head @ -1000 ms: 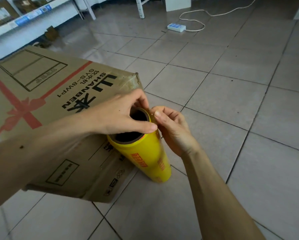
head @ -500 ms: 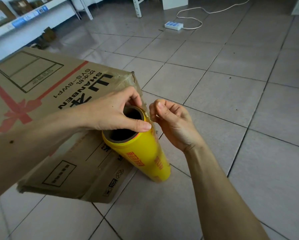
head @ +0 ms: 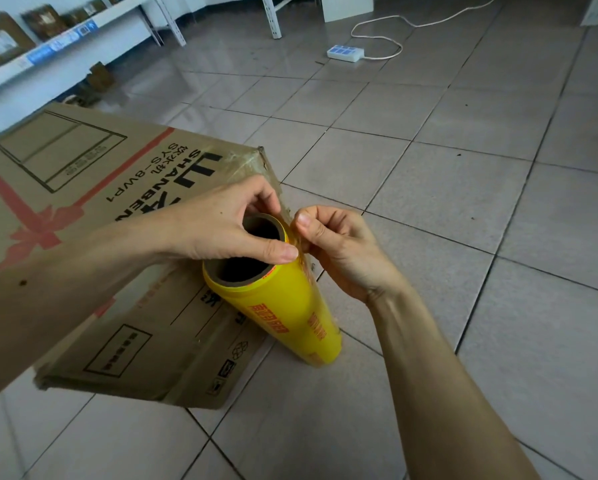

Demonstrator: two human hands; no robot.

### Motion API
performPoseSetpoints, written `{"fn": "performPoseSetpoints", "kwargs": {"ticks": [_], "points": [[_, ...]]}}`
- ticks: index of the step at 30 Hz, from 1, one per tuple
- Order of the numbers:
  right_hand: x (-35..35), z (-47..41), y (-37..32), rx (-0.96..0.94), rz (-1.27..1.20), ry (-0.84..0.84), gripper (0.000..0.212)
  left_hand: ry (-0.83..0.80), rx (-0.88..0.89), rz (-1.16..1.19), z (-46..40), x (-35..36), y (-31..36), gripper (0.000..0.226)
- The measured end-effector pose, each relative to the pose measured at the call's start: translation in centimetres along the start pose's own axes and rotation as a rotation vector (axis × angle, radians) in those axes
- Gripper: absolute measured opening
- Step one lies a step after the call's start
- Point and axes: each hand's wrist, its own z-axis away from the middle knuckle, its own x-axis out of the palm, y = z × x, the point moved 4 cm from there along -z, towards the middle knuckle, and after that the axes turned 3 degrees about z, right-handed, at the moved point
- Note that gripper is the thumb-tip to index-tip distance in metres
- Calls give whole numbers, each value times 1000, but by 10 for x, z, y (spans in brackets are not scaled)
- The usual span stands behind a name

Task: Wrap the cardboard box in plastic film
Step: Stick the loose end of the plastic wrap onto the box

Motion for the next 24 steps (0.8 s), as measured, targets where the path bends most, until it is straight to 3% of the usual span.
{"fn": "performPoseSetpoints", "kwargs": {"ticks": [5, 10, 15, 20, 24], "points": [[-4, 1, -4, -36, 47, 25, 15, -19, 2, -38, -3, 1, 3, 62], [-17, 2, -2, -46, -118, 128, 7, -75, 41, -225, -6, 0, 6, 43], [-28, 0, 3, -30, -191, 271, 8, -110, 108, -162, -6, 4, 6, 27], [-35, -4, 3, -46, -141, 444, 13, -197, 92, -428, -7, 6, 2, 70], [-34, -10, 1, -50, -130, 486, 11, -209, 86, -466, -4, 2, 5, 76]]}}
